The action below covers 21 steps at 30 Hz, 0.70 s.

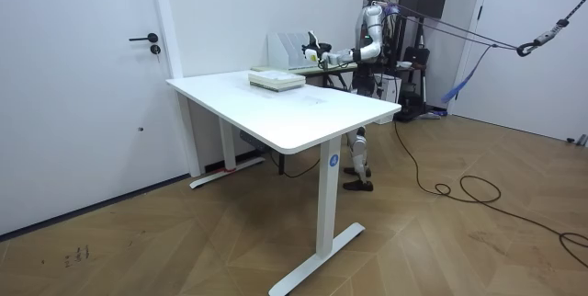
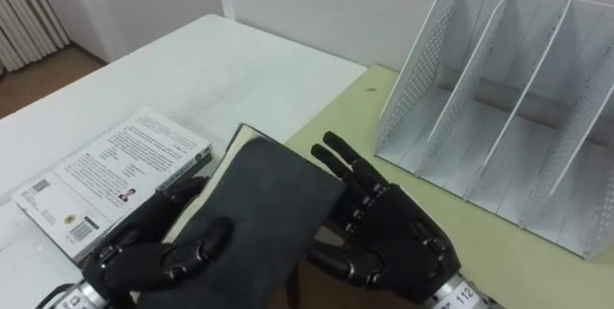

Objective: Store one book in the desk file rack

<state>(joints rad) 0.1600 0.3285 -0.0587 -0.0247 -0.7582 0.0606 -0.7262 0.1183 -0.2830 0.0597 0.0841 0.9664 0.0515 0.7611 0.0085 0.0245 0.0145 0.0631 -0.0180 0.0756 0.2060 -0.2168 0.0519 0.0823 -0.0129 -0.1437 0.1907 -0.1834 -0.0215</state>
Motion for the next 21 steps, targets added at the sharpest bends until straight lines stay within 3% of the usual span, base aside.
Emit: scheduleJointPath(at_steps=[4,5,6,7,11,21], left_arm=[[-0.001,0.011,0.005,0.000,-0.017,0.013,-0.015,1.00],[-0.001,0.019,0.006,0.000,-0.033,0.019,-0.025,1.00],[-0.001,0.021,0.008,0.000,-0.039,0.020,-0.029,1.00],[-0.001,0.022,0.012,0.000,-0.046,0.021,-0.032,1.00],[-0.001,0.052,0.010,0.000,-0.064,0.026,-0.039,1.00],[-0.003,0.097,0.000,-0.036,-0.079,0.025,-0.078,1.00]], right_arm=[[0.000,0.000,0.005,-0.003,0.018,0.015,0.007,0.00],[0.000,-0.002,0.008,-0.016,0.016,0.016,0.007,0.53],[0.000,-0.004,0.012,-0.022,0.016,0.016,0.007,0.93],[0.000,-0.006,0.016,-0.030,0.016,0.016,0.007,1.00],[0.000,-0.026,0.029,-0.034,0.017,0.015,0.007,1.00],[0.001,-0.042,0.076,-0.040,0.021,0.014,0.030,1.00]], waist=[[0.005,0.003,-0.0041],[0.012,0.004,-0.0045],[0.015,0.004,-0.0047],[0.020,0.002,-0.0065],[0.024,-0.006,-0.0118],[0.024,-0.006,-0.0116]], left_leg=[[0.000,0.001,0.006,0.000,0.000,0.000],[0.000,0.001,0.009,0.001,0.000,0.000],[-0.001,0.001,0.011,0.001,0.000,0.000],[-0.005,0.002,0.013,0.003,0.000,0.000],[-0.009,0.003,0.013,0.010,0.000,0.000],[-0.022,0.005,0.011,0.034,-0.009,0.005]], right_leg=[[-0.013,0.000,0.009,0.018,0.000,0.000],[-0.019,0.001,0.016,0.020,0.000,0.000],[-0.023,0.001,0.019,0.021,0.000,0.000],[-0.029,0.001,0.020,0.028,0.000,0.000],[-0.032,0.002,0.021,0.031,0.000,0.000],[-0.030,-0.002,0.004,0.044,0.000,0.000]], base=[[-0.06],[-0.15],[-0.14],[-0.06],[-0.01],[0.02]])
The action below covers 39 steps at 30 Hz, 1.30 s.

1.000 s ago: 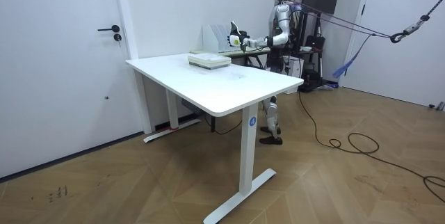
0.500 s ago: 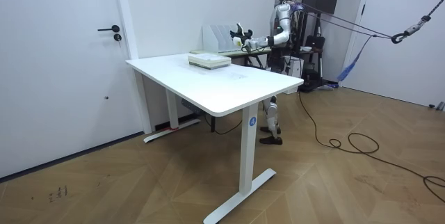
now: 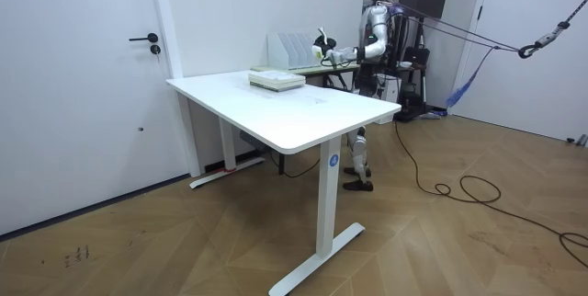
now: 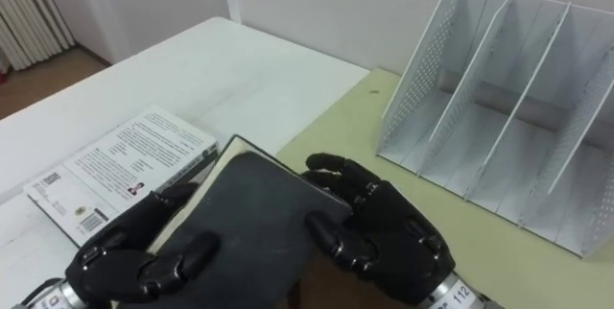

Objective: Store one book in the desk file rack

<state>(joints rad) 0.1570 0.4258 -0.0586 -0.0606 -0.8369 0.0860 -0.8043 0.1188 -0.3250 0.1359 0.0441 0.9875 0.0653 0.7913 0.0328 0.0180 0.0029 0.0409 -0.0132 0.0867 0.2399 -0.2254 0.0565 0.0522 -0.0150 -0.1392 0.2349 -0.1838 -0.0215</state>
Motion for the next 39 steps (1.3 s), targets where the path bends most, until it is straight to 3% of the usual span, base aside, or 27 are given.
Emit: scheduleJointPath(at_steps=[10,19,20,21,22,23,29,31,37,39], left_arm=[[-0.001,0.019,-0.007,-0.048,0.003,0.002,-0.012,1.00],[-0.001,0.034,-0.007,-0.105,0.016,0.002,0.011,1.00],[-0.001,0.036,-0.007,-0.112,0.017,0.002,0.013,0.87],[-0.001,0.038,-0.007,-0.123,0.021,0.002,0.018,0.51],[-0.001,0.039,-0.007,-0.130,0.024,0.002,0.027,0.07],[-0.001,0.040,-0.007,-0.133,0.024,0.002,0.029,0.00],[-0.026,0.036,-0.006,-0.135,0.043,-0.013,0.090,0.00],[-0.025,0.022,-0.006,-0.135,0.046,-0.022,0.113,0.00],[-0.027,-0.022,-0.020,-0.116,0.081,-0.064,0.169,0.00],[-0.027,-0.023,-0.032,-0.078,0.106,-0.083,0.190,0.00]], right_arm=[[-0.001,0.022,-0.008,0.001,0.003,-0.024,0.061,1.00],[-0.001,0.027,-0.013,0.024,0.026,-0.043,0.105,1.00],[-0.001,0.027,-0.013,0.024,0.030,-0.044,0.109,1.00],[-0.001,0.027,-0.013,0.026,0.034,-0.050,0.113,1.00],[-0.001,0.027,-0.013,0.029,0.035,-0.054,0.115,1.00],[-0.001,0.027,-0.013,0.029,0.036,-0.054,0.115,1.00],[0.017,0.021,-0.003,0.030,0.036,-0.054,0.105,1.00],[0.024,0.022,0.003,0.030,0.024,-0.052,0.098,1.00],[0.021,-0.005,0.010,0.017,-0.049,-0.051,0.059,1.00],[0.018,-0.003,0.015,0.017,-0.110,-0.050,0.031,1.00]], waist=[[-0.002,-0.012,0.0074],[-0.002,-0.017,0.0070],[-0.002,-0.017,0.0070],[-0.002,-0.017,0.0071],[-0.003,-0.018,0.0072],[-0.004,-0.018,0.0074],[0.000,-0.018,0.0153],[0.002,-0.019,0.0165],[0.000,-0.025,0.0138],[0.001,-0.029,0.0115]], left_leg=[[-0.002,0.000,0.001,0.020,-0.001,0.000],[-0.013,0.001,0.000,0.019,-0.002,0.000],[-0.014,0.001,0.000,0.019,-0.002,0.000],[-0.015,0.001,-0.001,0.019,-0.002,0.000],[-0.015,0.001,-0.001,0.019,-0.002,0.000],[-0.015,0.001,-0.001,0.018,-0.002,0.000],[-0.010,0.001,-0.006,0.010,-0.005,0.000],[-0.010,0.000,-0.005,0.002,-0.004,0.000],[0.005,0.000,-0.004,-0.002,-0.004,0.000],[0.009,0.000,-0.004,-0.003,-0.004,0.000]], right_leg=[[-0.001,0.000,-0.001,0.000,0.000,-0.001],[-0.007,0.001,-0.001,-0.013,0.002,-0.003],[-0.009,0.001,-0.001,-0.012,0.002,-0.003],[-0.010,0.001,-0.001,-0.012,0.002,-0.003],[-0.010,0.001,-0.001,-0.012,0.002,-0.003],[-0.009,0.001,-0.001,-0.012,0.002,-0.003],[-0.002,0.002,0.001,-0.014,0.002,-0.003],[-0.001,0.003,0.002,-0.014,0.002,-0.003],[0.002,0.003,0.000,-0.013,0.002,-0.003],[0.004,0.004,0.000,-0.013,0.002,-0.003]], base=[[0.00],[0.00],[0.00],[0.00],[0.00],[0.00],[0.01],[0.00],[-0.01],[-0.06]])
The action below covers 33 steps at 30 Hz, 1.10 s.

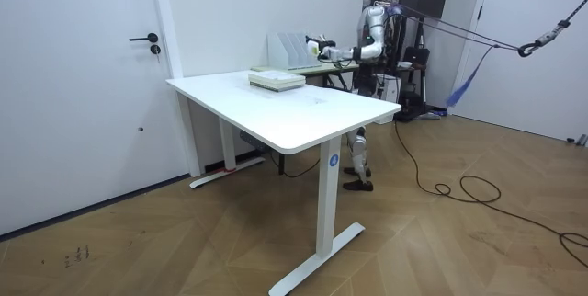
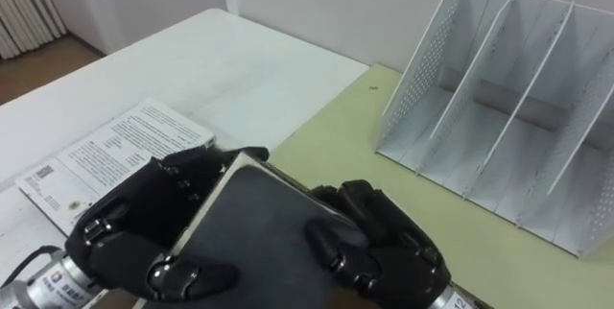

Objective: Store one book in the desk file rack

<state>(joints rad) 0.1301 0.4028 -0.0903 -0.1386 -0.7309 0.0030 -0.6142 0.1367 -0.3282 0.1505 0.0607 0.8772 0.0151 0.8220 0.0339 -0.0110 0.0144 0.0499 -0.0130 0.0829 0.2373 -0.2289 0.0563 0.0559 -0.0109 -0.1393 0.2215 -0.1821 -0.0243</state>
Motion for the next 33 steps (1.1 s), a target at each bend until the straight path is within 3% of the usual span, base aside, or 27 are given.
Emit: scheduleJointPath(at_steps=[3,8,12,20,24,29,33], left_arm=[[0.004,-0.003,-0.023,0.068,0.040,-0.003,0.033,0.00],[0.042,-0.046,-0.026,0.126,0.110,-0.010,0.062,0.00],[0.049,-0.067,-0.029,0.258,0.163,-0.015,0.067,0.00],[0.087,-0.114,-0.036,0.524,0.317,-0.018,0.133,0.00],[0.112,-0.127,-0.053,0.591,0.384,-0.018,0.192,0.00],[0.121,-0.131,-0.046,0.658,0.421,-0.031,0.222,0.00],[0.135,-0.151,-0.043,0.774,0.430,-0.049,0.251,0.00]], right_arm=[[-0.008,-0.002,-0.008,-0.003,-0.105,0.000,-0.063,1.00],[-0.010,-0.010,-0.050,-0.044,-0.190,0.002,-0.115,1.00],[-0.018,-0.015,-0.098,-0.077,-0.220,0.002,-0.177,1.00],[-0.082,-0.007,-0.190,-0.150,-0.250,0.000,-0.324,1.00],[-0.141,0.006,-0.225,-0.180,-0.303,-0.001,-0.432,1.00],[-0.146,0.006,-0.263,-0.253,-0.351,-0.018,-0.553,1.00],[-0.188,0.007,-0.294,-0.263,-0.440,-0.034,-0.705,1.00]], waist=[[-0.002,-0.005,0.0004],[-0.004,-0.012,0.0007],[-0.006,-0.012,0.0006],[-0.054,-0.006,-0.0017],[-0.081,-0.009,-0.0007],[-0.082,-0.009,-0.0031],[-0.082,-0.009,-0.0073]], left_leg=[[-0.001,-0.001,-0.001,-0.001,0.000,0.000],[0.004,-0.001,0.000,-0.008,0.000,0.000],[0.018,0.000,0.000,-0.016,0.000,0.000],[0.024,0.000,0.000,-0.018,0.000,0.000],[0.032,0.000,0.013,-0.021,0.000,0.000],[0.026,0.001,0.025,-0.016,0.000,0.000],[0.023,0.000,0.028,-0.016,0.000,0.000]], right_leg=[[0.000,-0.001,0.000,0.000,0.000,0.000],[0.003,0.000,0.001,-0.002,0.000,0.000],[0.014,0.002,0.003,-0.002,0.000,0.000],[0.025,0.001,0.000,-0.002,0.000,0.000],[0.029,0.002,0.003,-0.003,0.000,0.000],[0.013,0.009,0.018,-0.001,0.000,0.000],[0.009,0.011,0.028,-0.001,0.000,0.000]], base=[[-0.01],[0.00],[0.00],[0.00],[-0.03],[-0.12],[-0.06]])
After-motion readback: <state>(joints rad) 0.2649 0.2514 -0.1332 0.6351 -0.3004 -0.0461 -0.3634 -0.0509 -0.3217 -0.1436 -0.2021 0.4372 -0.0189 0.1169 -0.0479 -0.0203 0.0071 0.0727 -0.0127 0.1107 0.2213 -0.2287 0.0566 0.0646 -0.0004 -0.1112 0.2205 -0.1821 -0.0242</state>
